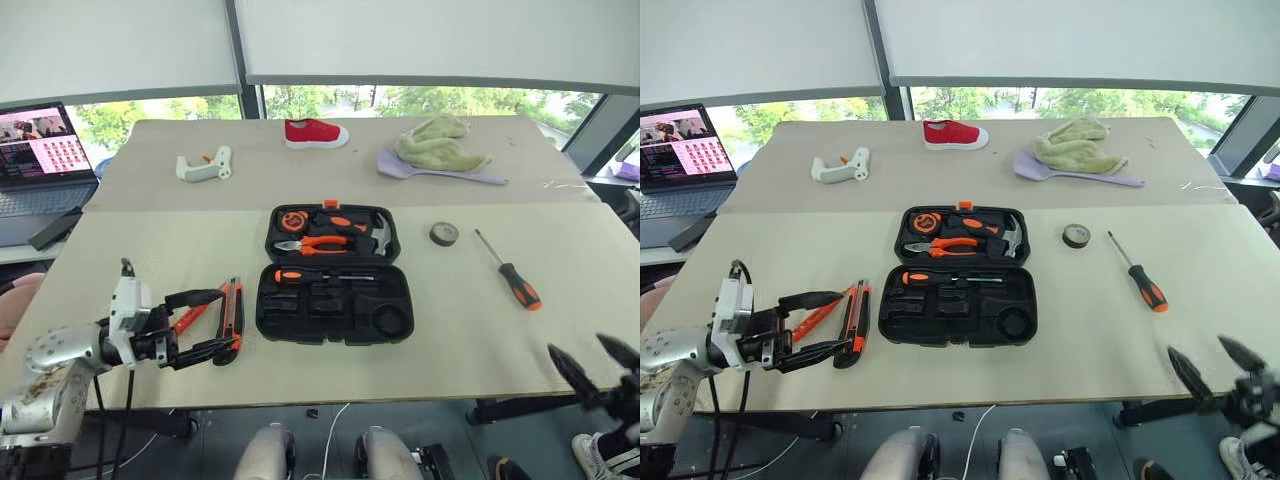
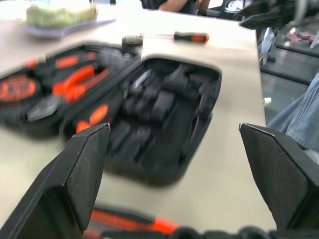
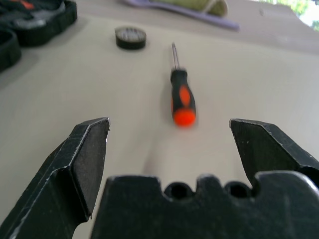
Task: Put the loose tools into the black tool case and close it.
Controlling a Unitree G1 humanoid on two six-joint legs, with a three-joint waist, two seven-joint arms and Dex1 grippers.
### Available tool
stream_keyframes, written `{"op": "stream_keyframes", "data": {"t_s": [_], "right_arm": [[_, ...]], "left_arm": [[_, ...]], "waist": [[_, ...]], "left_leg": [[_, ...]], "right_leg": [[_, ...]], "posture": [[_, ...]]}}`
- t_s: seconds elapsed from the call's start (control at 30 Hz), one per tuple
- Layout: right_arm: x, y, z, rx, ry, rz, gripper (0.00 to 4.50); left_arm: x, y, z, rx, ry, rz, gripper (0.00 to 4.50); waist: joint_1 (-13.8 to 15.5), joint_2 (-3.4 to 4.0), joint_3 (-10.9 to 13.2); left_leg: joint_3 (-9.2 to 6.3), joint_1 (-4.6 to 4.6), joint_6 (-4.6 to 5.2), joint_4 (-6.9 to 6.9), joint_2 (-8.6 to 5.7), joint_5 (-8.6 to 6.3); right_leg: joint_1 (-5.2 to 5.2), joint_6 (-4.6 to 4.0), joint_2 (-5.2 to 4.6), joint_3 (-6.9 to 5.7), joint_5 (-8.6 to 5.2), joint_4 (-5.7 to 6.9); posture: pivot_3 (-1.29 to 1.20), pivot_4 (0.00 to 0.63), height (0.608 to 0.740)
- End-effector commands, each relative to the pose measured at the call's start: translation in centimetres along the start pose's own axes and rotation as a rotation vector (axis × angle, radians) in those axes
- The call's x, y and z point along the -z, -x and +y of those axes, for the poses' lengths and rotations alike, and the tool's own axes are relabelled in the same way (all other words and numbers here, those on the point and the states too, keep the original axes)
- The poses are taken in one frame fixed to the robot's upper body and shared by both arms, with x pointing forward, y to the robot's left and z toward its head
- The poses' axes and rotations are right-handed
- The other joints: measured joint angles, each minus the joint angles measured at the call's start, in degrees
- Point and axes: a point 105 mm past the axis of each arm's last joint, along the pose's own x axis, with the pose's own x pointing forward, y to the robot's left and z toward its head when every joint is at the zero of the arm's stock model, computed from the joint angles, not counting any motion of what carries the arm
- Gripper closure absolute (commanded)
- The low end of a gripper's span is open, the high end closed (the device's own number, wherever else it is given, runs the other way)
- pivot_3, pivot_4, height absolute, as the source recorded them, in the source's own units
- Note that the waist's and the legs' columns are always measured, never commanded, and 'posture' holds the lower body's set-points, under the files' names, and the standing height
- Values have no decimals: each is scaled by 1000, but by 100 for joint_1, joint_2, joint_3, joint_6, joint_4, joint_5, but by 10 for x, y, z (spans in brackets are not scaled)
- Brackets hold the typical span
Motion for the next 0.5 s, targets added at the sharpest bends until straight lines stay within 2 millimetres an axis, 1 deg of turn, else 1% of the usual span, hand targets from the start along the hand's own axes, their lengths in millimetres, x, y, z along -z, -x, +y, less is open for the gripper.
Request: {"op": "stream_keyframes", "data": {"t_s": [0.03,0.07,0.17,0.27,0.3,0.33,0.47,0.5], "right_arm": [[-9,-30,-19,-36,1,121,0],[-8,-36,-22,-45,2,161,0],[3,-57,-31,-101,87,299,0],[5,-74,-39,-90,43,352,0],[6,-77,-41,-85,25,368,540],[7,-78,-43,-84,15,380,734],[4,-85,-47,-78,51,371,2187],[1,-85,-49,-68,47,354,2431]], "left_arm": [[-18,-18,-5,57,-38,-52,12],[-19,-21,-5,63,-36,-56,12],[-15,-27,-8,72,-39,-58,12],[-15,-30,-9,61,-45,-68,12],[-15,-30,-9,58,-45,-70,0],[-16,-30,-10,55,-46,-72,0],[-15,-28,-13,55,-44,-64,0],[-14,-27,-16,66,-30,-54,0]], "waist": [[-4,8,-1],[-3,8,-1],[4,5,0],[13,5,2],[11,6,2],[13,6,2],[9,6,2],[6,6,2]], "left_leg": [[4,-8,6,-1,-5,4],[8,2,7,-3,-8,3],[8,-2,10,-23,-13,2],[9,-10,10,-31,-17,2],[10,-13,10,-31,-20,2],[12,-13,10,-31,-21,2],[11,-10,10,-30,-28,2],[12,-9,10,-30,-31,2]], "right_leg": [[-8,2,4,1,3,0],[-1,4,13,0,4,-1],[-6,7,32,-2,1,-8],[-15,9,35,-1,0,-12],[-18,10,32,1,-1,-12],[-18,11,31,3,-1,-11],[-14,17,21,2,0,-11],[-13,19,18,3,1,-11]], "posture": [[0,150,740],[0,150,740],[0,150,740],[0,150,740],[0,150,740],[0,150,740],[0,150,740],[0,150,740]]}}
